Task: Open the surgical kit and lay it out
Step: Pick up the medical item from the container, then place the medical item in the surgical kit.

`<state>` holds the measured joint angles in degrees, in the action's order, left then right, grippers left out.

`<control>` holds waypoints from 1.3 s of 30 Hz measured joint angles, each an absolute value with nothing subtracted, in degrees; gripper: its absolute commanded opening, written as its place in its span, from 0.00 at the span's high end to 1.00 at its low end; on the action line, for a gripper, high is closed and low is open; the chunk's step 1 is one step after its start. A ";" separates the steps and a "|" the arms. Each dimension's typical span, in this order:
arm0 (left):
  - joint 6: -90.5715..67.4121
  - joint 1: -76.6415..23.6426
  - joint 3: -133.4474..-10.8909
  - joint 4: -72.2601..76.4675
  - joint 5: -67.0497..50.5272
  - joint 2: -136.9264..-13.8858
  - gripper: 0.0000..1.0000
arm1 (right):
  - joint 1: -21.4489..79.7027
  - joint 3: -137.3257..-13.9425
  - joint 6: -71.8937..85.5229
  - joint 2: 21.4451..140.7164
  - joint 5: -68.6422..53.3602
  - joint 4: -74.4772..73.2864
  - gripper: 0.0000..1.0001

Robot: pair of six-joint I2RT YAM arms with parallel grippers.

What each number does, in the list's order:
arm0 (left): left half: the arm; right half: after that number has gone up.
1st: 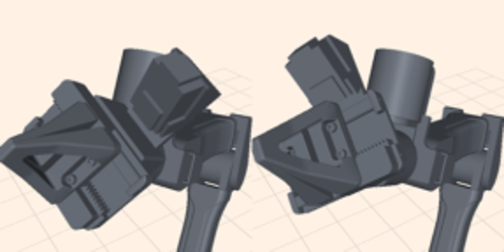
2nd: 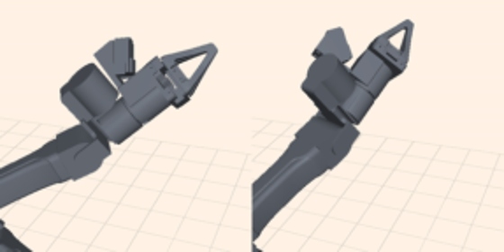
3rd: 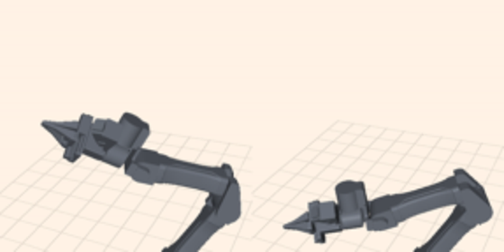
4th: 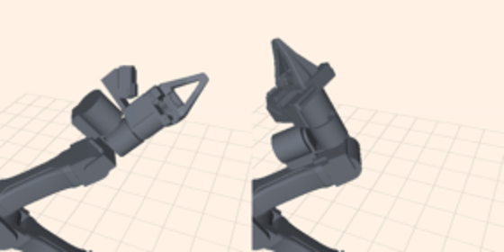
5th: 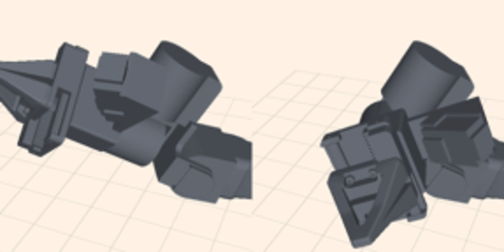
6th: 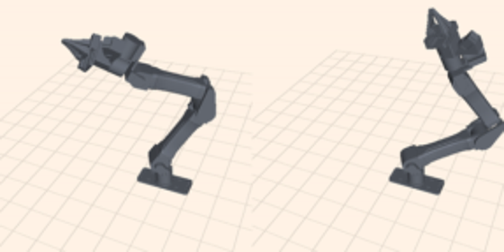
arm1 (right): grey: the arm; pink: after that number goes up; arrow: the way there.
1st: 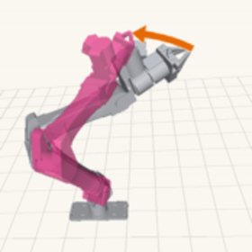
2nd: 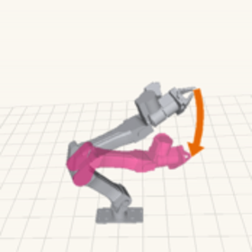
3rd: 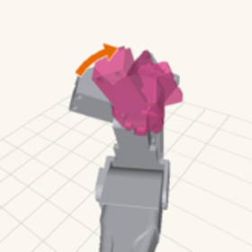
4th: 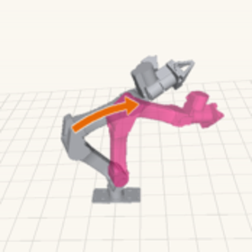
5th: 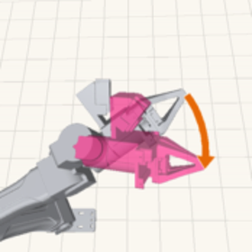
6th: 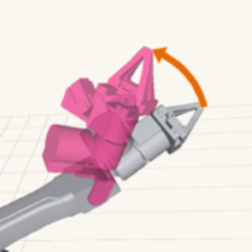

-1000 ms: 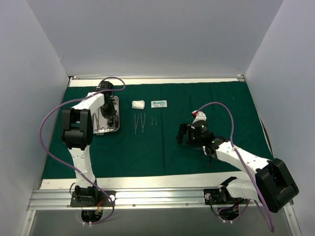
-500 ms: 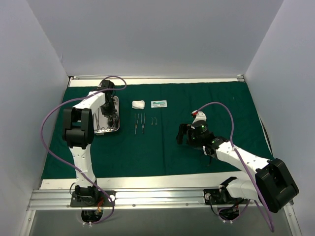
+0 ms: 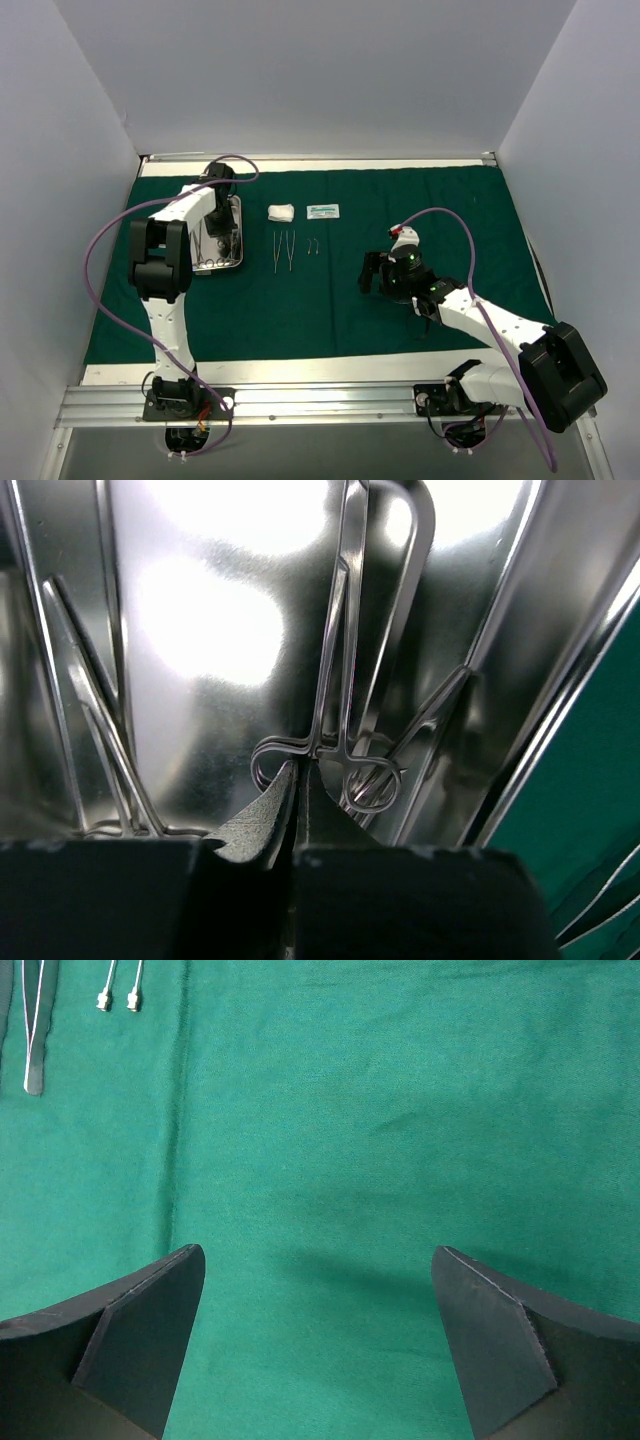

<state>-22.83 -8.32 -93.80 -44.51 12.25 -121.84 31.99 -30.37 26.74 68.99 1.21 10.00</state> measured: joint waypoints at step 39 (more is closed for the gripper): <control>-28.14 -21.02 -91.66 -47.37 15.79 -104.75 0.98 | 31.99 -31.68 27.86 63.05 3.60 6.83 0.08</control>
<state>-28.14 -21.02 -91.66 -47.37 15.79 -104.75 31.99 -31.68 27.86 63.05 3.60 6.83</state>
